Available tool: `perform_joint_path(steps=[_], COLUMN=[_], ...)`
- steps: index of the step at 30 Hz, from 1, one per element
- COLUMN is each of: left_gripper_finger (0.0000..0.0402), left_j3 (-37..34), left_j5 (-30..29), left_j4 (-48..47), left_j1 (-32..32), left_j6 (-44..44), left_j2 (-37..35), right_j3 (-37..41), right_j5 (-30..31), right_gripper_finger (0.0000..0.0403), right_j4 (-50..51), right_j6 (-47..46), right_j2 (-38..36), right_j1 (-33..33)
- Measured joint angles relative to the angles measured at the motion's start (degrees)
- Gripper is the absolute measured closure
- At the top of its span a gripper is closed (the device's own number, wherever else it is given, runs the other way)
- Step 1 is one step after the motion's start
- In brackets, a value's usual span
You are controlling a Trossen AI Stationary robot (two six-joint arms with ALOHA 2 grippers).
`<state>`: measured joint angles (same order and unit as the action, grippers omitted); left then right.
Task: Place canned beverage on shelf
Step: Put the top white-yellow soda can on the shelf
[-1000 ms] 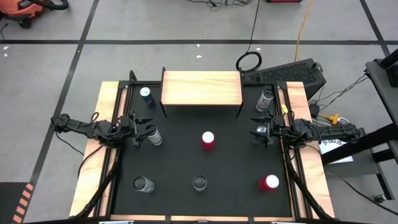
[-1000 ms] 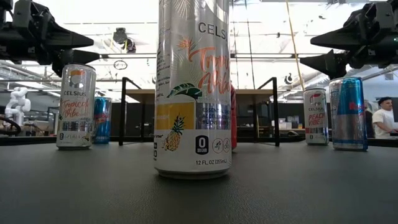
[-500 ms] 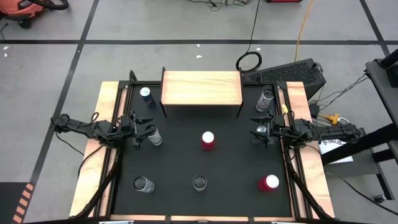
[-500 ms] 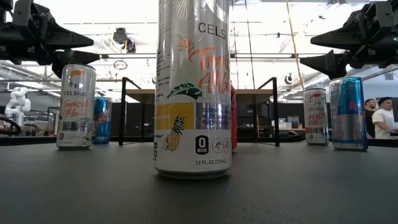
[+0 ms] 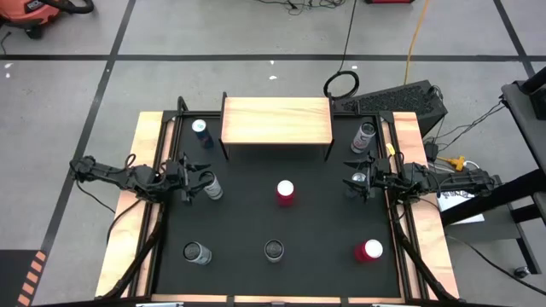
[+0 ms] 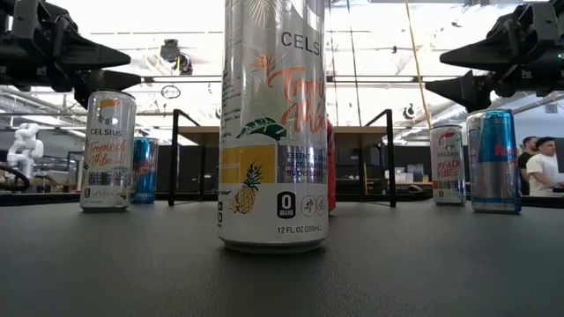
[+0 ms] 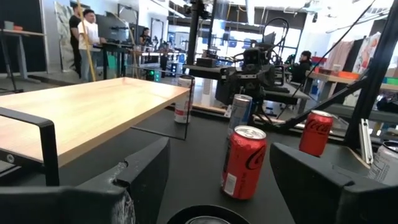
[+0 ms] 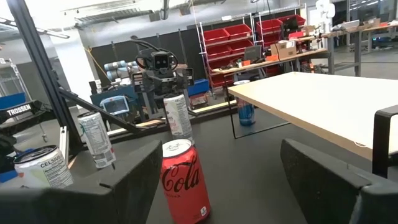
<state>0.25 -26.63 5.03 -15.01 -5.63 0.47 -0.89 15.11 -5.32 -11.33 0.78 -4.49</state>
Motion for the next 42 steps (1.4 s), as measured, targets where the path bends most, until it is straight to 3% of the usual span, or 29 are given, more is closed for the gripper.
perform_joint_path(steps=[13, 22, 26, 30, 42], left_gripper_finger=[0.0123, 0.0123, 0.0123, 0.0123, 0.0117], left_j3=[0.0, 0.0, 0.0, 0.0, 0.0], left_j5=[-2.3, -9.5, -9.1, -4.7, -0.1], left_j4=[2.0, 2.4, 1.8, 1.8, 1.4], left_j1=[0.0, 0.0, 0.0, 0.0, 0.0], left_j6=[0.0, 0.0, 1.4, 7.5, 8.9], left_j2=[0.0, 0.0, 0.0, 0.0, 0.0], right_j3=[0.0, 0.0, 0.0, 0.0, 0.0], right_j5=[-0.1, -0.2, -0.2, -0.2, -0.2], right_gripper_finger=[0.0095, 0.0095, 0.0095, 0.0095, 0.0095], right_j4=[0.0, 0.0, 0.0, 0.0, 0.0], right_j6=[0.0, 0.0, 0.0, 0.0, 0.0], right_j2=[0.0, 0.0, 0.0, 0.0, 0.0], right_j1=[0.0, 0.0, 0.0, 0.0, 0.0])
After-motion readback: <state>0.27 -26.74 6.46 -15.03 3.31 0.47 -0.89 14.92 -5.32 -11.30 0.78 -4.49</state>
